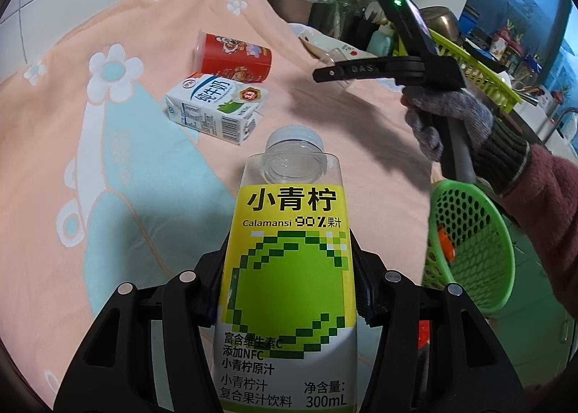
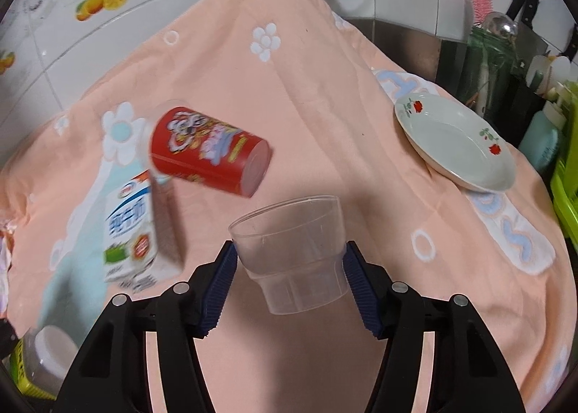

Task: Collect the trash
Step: 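Release the cup into the basket with the right gripper while the left carries the bottle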

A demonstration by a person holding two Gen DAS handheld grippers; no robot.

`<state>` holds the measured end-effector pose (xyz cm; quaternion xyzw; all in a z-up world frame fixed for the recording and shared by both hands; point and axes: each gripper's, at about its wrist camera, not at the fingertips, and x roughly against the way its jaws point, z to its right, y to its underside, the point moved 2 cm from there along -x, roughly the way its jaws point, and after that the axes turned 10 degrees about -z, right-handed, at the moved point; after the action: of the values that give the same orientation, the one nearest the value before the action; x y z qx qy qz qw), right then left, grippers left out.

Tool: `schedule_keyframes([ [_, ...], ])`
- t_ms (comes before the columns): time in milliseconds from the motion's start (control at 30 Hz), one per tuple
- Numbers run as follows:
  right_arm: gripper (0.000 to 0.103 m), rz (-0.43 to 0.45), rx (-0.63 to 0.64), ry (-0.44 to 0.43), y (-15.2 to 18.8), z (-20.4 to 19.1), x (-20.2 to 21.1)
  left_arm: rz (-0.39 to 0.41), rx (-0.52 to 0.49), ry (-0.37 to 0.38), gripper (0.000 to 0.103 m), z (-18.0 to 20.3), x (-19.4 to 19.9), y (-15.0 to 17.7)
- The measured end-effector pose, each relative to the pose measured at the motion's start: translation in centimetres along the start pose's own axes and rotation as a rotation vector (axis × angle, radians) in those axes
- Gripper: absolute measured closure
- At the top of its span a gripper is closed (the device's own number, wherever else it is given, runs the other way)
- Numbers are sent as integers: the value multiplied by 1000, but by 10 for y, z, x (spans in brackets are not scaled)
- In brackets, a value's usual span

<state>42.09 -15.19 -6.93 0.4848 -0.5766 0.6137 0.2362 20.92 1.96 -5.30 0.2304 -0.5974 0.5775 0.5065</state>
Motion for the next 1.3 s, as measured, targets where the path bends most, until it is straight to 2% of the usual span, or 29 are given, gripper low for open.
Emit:
schedule_keyframes([
  [233,45,4,-2,-1,42,-5,38,14,-17,20,48,23,8,11],
  [600,45,17,-52,41,141,7,100,28,-76,68,48,75,17,28],
  [867,44,36,-137,65,213,34,134,20,-122,109,48,114,13,39],
  [1133,44,11,-247,122,284,72,154,-7,-179,153,48,154,-3,45],
  [1300,44,-10,-306,154,314,94,164,-23,-199,177,48,173,-12,44],
])
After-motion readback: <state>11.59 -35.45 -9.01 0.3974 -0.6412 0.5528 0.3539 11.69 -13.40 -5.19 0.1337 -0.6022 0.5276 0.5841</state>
